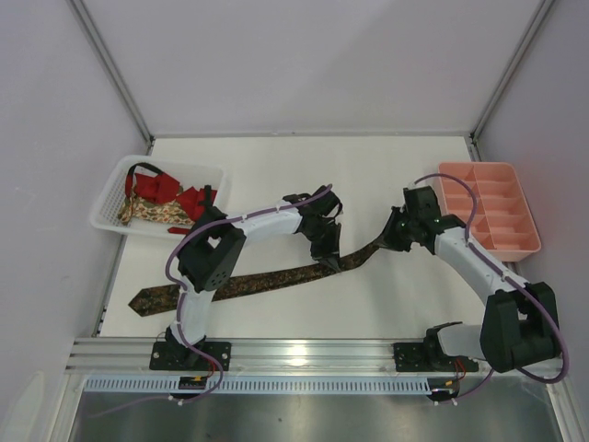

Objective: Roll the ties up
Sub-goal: Roll the tie

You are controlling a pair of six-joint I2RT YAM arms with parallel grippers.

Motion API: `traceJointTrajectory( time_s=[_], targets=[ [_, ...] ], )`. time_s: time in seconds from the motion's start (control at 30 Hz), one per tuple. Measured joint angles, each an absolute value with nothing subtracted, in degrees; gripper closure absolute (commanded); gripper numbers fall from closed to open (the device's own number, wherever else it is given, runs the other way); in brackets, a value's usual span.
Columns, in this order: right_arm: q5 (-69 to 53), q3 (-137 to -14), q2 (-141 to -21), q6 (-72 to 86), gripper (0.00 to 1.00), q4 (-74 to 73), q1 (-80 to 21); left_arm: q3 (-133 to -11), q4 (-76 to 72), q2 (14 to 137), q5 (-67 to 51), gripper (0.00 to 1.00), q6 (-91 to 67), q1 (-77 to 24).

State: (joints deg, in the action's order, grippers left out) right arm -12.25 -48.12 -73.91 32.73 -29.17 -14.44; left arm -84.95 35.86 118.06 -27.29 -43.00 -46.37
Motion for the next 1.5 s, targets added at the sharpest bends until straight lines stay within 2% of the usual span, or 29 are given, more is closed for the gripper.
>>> traceJointTrajectory(
  time_s=[0.67, 1.5],
  targets=[
    [-11.9, -45.7, -76.4, 43.4, 1.0, -24.9, -12.5, -89.7, 31.9, 124.2, -32.2, 0.99, -42.4, -47.4],
    [-17.8, -46.6, -81.4, 35.9, 1.0, -18.8, -21.6, -91.4, 33.7, 126.5, -28.1, 1.0, -41.5, -43.8]
  ],
)
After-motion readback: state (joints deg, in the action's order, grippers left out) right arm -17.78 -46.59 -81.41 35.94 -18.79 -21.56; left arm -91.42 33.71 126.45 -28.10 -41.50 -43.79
